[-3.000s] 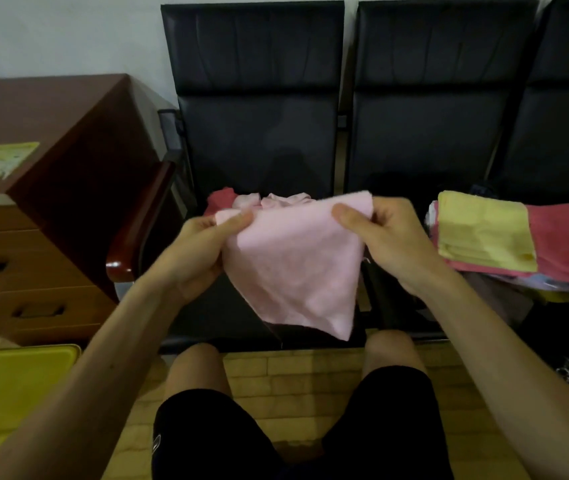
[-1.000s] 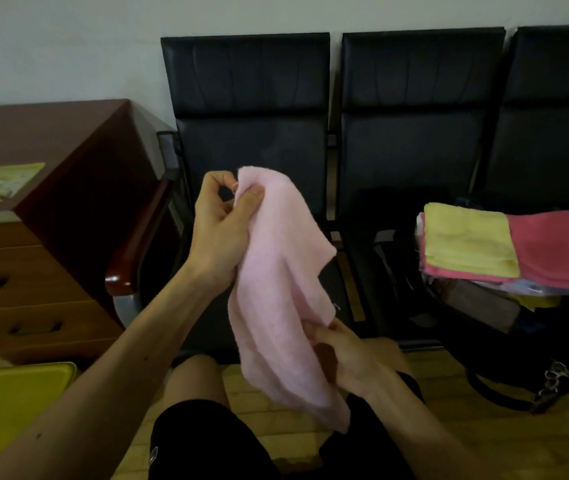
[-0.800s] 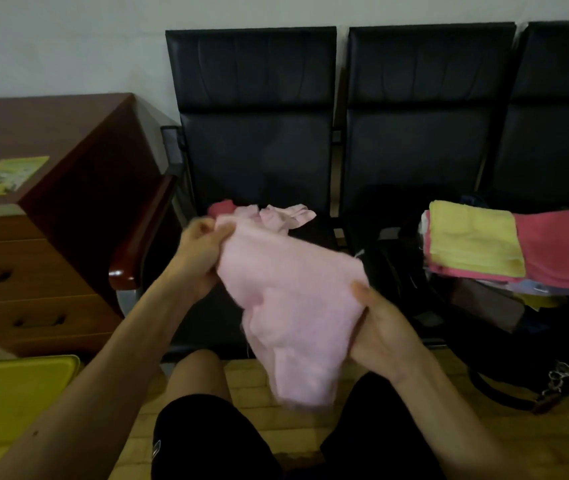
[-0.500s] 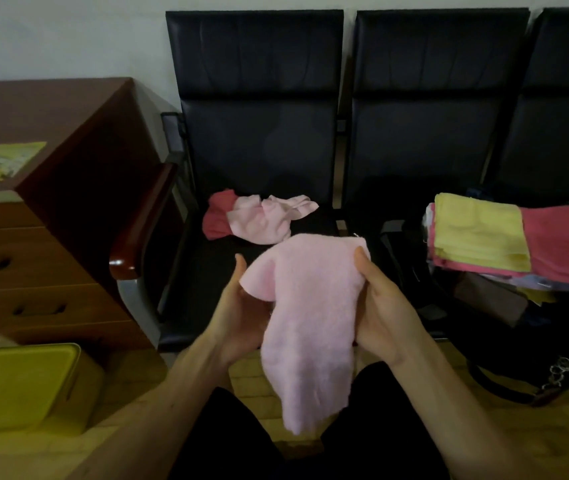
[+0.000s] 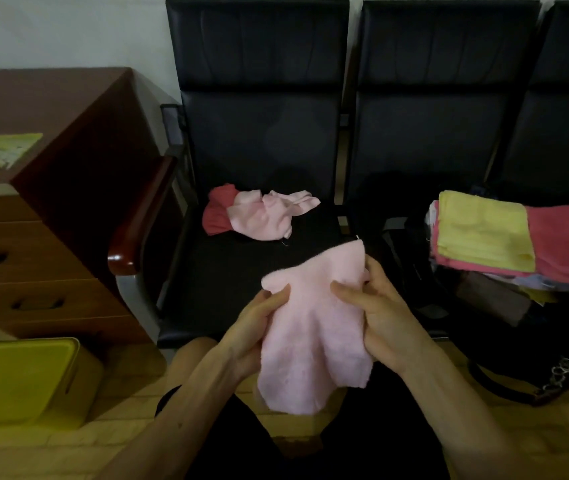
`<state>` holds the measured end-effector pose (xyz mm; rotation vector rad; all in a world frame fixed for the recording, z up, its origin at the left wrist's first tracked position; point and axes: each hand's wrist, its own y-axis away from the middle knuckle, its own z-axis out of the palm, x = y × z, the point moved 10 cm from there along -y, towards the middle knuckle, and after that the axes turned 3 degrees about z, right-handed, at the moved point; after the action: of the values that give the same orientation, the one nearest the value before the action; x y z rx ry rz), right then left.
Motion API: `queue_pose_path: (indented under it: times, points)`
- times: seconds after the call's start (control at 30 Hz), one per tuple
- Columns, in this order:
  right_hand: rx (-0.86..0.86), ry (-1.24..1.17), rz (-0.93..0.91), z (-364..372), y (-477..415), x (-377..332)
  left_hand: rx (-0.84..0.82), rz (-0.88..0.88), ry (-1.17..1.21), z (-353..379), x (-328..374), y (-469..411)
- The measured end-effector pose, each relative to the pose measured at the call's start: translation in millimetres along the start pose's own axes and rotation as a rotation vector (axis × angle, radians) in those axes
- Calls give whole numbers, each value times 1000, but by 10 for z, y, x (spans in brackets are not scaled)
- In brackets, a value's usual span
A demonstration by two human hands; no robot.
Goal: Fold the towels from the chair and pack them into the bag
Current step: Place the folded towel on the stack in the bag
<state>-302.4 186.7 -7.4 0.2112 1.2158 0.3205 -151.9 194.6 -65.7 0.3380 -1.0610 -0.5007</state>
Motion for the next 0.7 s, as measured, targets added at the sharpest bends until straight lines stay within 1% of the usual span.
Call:
queue_pose_path:
  times: [0.03, 0.1, 0.17, 0.2, 0.27, 0.33, 0.43, 0.57, 0.7]
  points:
    - [71, 138, -1, -109, -9, 21, 71, 33, 14, -106, 60, -28]
    - [238, 383, -40, -336, -4, -58, 202, 141, -110, -296, 233, -56]
    - [318, 472, -111, -453, -17, -207, 188, 235, -189, -272, 382, -37]
    - [322, 479, -148, -482, -25, -290, 154, 275, -213, -226, 439, -31]
    - [270, 545, -236, -427, -33, -502, 117, 376, -267, -125, 628, 25]
    - [192, 679, -313, -297, -26, -715, 73, 467, -319, -32, 856, 63]
    - [114, 830, -396, -121, 11, -1014, 29, 556, -453, 89, 1208, 129]
    - [56, 926, -446, 37, -8, -1372, 53, 721, -659, 216, 1706, 227]
    - [53, 1115, -502, 186, -12, -1607, 120, 860, -924, 344, 2063, 268]
